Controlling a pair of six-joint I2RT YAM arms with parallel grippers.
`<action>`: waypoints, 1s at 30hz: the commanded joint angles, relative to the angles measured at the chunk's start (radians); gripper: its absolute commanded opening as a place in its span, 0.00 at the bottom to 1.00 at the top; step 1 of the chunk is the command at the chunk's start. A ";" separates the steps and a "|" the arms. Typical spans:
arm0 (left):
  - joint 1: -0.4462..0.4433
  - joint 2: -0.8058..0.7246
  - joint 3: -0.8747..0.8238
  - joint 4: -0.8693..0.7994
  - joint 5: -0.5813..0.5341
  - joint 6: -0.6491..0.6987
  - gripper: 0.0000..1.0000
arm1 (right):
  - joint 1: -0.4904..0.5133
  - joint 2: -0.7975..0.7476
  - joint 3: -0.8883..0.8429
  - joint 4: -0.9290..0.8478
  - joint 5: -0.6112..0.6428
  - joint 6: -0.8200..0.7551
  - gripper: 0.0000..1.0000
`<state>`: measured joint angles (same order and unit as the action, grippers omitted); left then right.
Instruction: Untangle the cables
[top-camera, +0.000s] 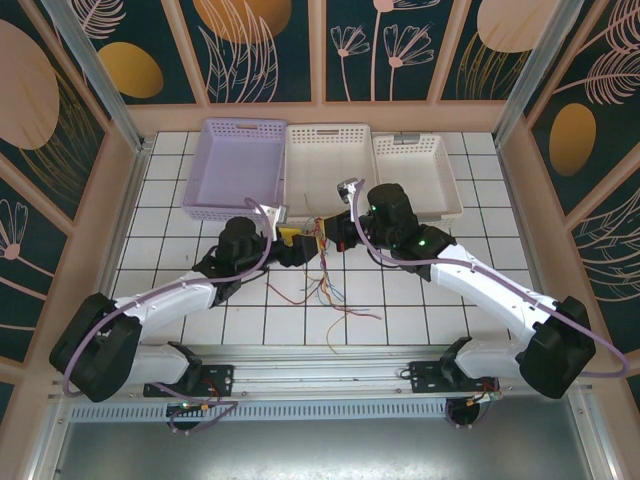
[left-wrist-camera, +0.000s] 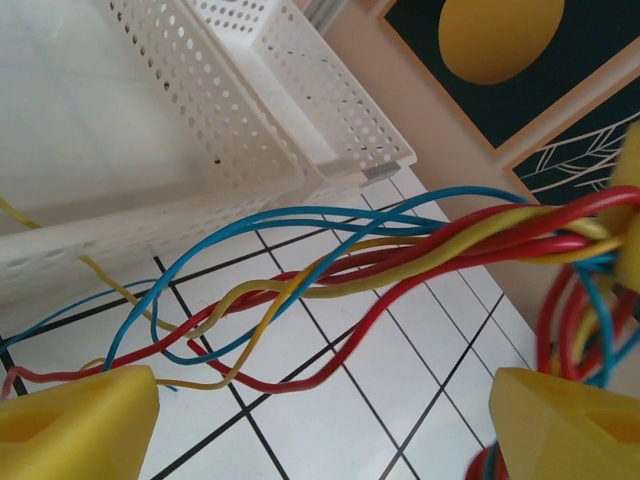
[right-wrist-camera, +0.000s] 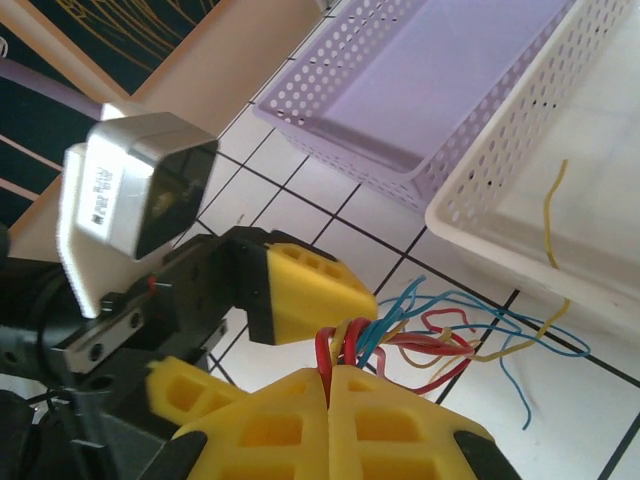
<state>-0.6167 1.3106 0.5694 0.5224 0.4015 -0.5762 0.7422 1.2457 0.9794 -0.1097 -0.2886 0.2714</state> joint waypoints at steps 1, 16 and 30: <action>-0.011 0.029 0.038 0.018 -0.003 0.033 0.80 | 0.010 -0.031 0.039 0.047 -0.054 0.017 0.00; -0.015 0.083 0.053 0.060 -0.058 0.036 0.43 | 0.020 -0.034 0.007 0.063 -0.072 0.035 0.00; -0.015 0.077 0.039 0.111 -0.056 0.013 0.00 | 0.020 -0.037 -0.052 0.080 -0.053 0.057 0.00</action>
<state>-0.6353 1.3895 0.5987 0.5671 0.3576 -0.5533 0.7544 1.2430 0.9524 -0.0532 -0.3340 0.3061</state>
